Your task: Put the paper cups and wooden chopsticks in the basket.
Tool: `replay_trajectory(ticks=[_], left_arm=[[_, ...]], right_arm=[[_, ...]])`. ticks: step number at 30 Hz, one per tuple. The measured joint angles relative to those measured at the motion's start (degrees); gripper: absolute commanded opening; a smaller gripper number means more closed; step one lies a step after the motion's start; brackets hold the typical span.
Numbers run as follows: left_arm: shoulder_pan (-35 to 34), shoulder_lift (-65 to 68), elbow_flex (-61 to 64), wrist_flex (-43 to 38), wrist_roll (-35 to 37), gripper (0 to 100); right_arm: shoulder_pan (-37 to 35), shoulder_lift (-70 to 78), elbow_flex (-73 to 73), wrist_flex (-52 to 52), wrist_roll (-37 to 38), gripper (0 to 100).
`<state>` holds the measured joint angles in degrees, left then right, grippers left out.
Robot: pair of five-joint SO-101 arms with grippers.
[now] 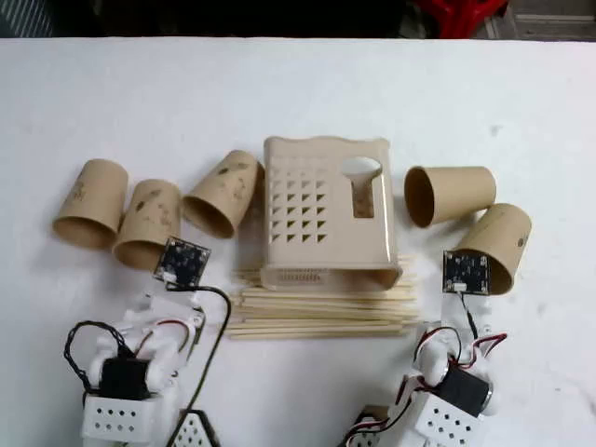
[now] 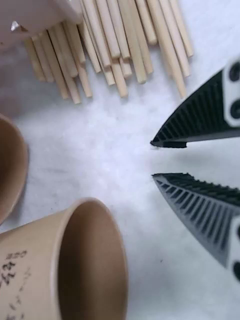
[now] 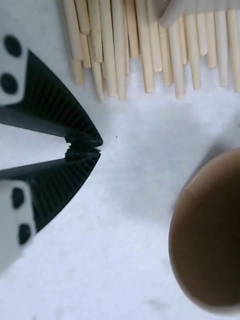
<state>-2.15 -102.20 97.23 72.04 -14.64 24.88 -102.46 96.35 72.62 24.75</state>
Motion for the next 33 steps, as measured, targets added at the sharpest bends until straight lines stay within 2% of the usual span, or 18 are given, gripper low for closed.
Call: replay_trajectory(ticks=[20, 33], left_arm=[[0.0, 0.0, 0.0, 0.0, 0.0, 11], [0.0, 0.0, 0.0, 0.0, 0.0, 11]], right_arm=[[-0.2, 0.0, 0.0, 0.0, -0.2, 1.8], [-14.4, 0.0, 0.0, 0.0, -0.3, 1.8]])
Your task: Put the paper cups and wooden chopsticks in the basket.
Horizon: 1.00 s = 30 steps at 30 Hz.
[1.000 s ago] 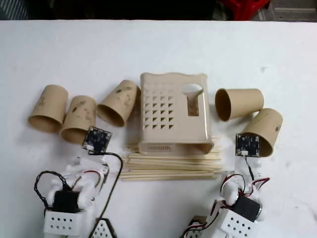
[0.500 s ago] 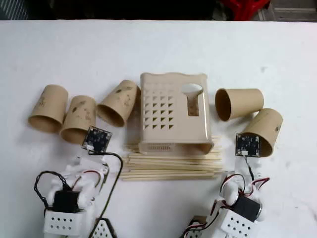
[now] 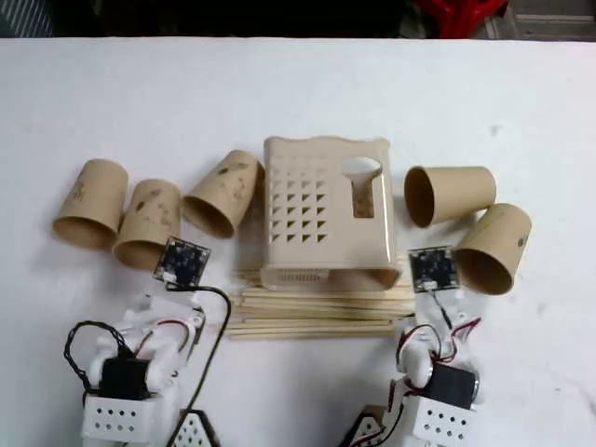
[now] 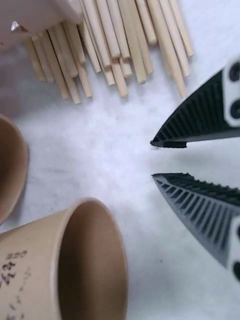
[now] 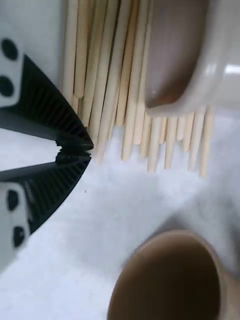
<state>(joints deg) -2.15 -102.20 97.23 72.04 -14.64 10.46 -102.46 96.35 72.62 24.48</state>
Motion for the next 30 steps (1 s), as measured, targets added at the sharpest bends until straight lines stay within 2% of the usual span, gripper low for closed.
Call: replay_trajectory(ticks=[5, 10, 12, 16, 22, 27, 30], left_arm=[[0.0, 0.0, 0.0, 0.0, 0.0, 11], [0.0, 0.0, 0.0, 0.0, 0.0, 11], [0.0, 0.0, 0.0, 0.0, 0.0, 11], [0.0, 0.0, 0.0, 0.0, 0.0, 11], [0.0, 0.0, 0.0, 0.0, 0.0, 11], [0.0, 0.0, 0.0, 0.0, 0.0, 11], [0.0, 0.0, 0.0, 0.0, 0.0, 11]], right_arm=[[-0.3, 0.0, 0.0, -2.0, 0.8, 1.7], [-0.2, 0.0, -1.5, -8.4, 13.8, 1.8], [-0.2, 0.0, -4.2, -8.6, 14.5, 1.8], [-0.2, 0.0, -11.8, -7.4, 14.2, 1.8], [-0.7, 3.2, -23.9, -6.9, 8.4, 3.9], [-5.4, 21.0, -38.0, -6.9, 3.4, 15.9], [-9.7, 36.9, -49.1, -6.9, 1.5, 18.0]])
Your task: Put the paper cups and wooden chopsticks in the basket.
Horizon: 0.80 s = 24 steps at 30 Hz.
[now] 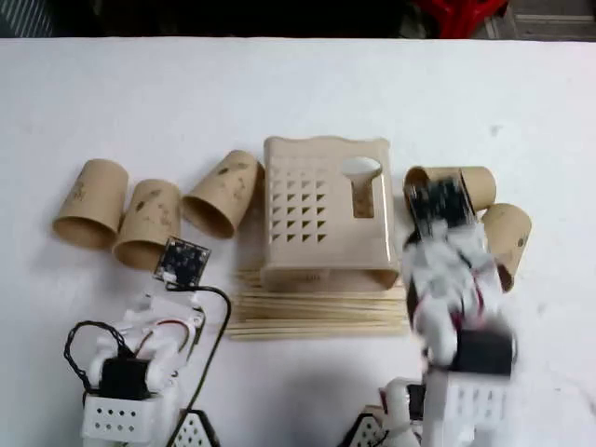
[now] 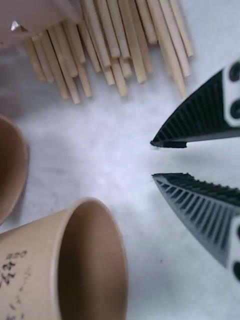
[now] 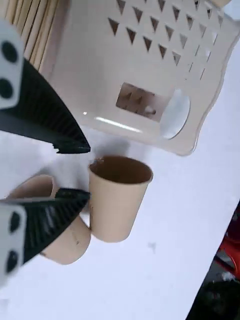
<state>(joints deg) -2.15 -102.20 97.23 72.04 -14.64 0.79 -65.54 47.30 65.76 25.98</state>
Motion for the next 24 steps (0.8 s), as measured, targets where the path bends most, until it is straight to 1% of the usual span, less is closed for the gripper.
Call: replay_trajectory(ticks=[5, 9, 14, 19, 24], left_arm=[[0.0, 0.0, 0.0, 0.0, 0.0, 11], [0.0, 0.0, 0.0, 0.0, 0.0, 11], [0.0, 0.0, 0.0, 0.0, 0.0, 11], [0.0, 0.0, 0.0, 0.0, 0.0, 11], [0.0, 0.0, 0.0, 0.0, 0.0, 11]], right_arm=[[-5.0, 27.8, -20.4, 0.0, -3.7, 18.3], [-6.9, 49.2, -36.9, 3.5, -6.7, 18.3], [-8.7, 70.2, -54.2, 7.5, -8.5, 18.3], [-8.7, 83.3, -65.0, 10.5, -8.6, 18.3], [-8.6, 90.3, -67.5, 10.5, -8.4, 18.3]])
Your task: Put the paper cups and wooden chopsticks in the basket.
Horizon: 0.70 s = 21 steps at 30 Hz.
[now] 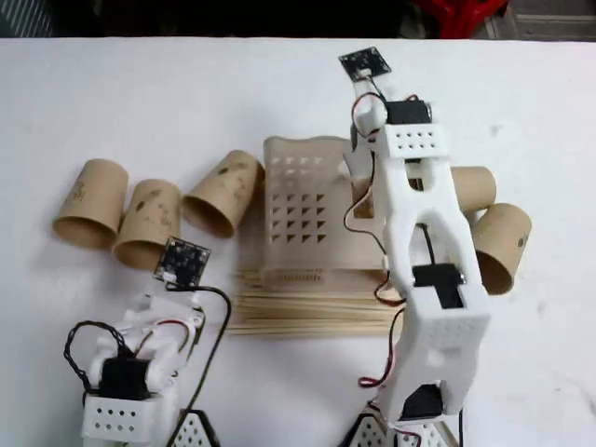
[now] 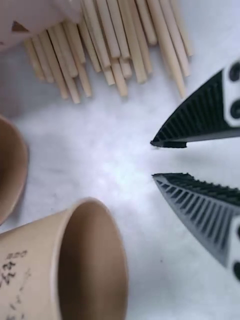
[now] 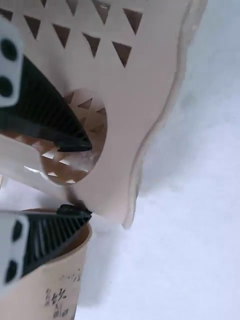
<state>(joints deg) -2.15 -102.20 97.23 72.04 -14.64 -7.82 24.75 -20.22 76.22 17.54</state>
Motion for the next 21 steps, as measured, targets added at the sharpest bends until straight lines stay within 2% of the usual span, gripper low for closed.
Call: replay_trajectory(ticks=[9, 11, 13, 21], left_arm=[[0.0, 0.0, 0.0, 0.0, 0.0, 11], [0.0, 0.0, 0.0, 0.0, 0.0, 11], [0.0, 0.0, 0.0, 0.0, 0.0, 11], [0.0, 0.0, 0.0, 0.0, 0.0, 11]], right_arm=[[1.9, 6.1, -0.3, -6.0, 0.1, 17.4], [2.0, 7.6, -0.3, -7.5, 0.1, 11.6], [2.0, 8.8, -0.3, -9.0, 0.1, 1.0], [2.9, 9.8, -1.4, -12.3, -2.0, 1.6]])
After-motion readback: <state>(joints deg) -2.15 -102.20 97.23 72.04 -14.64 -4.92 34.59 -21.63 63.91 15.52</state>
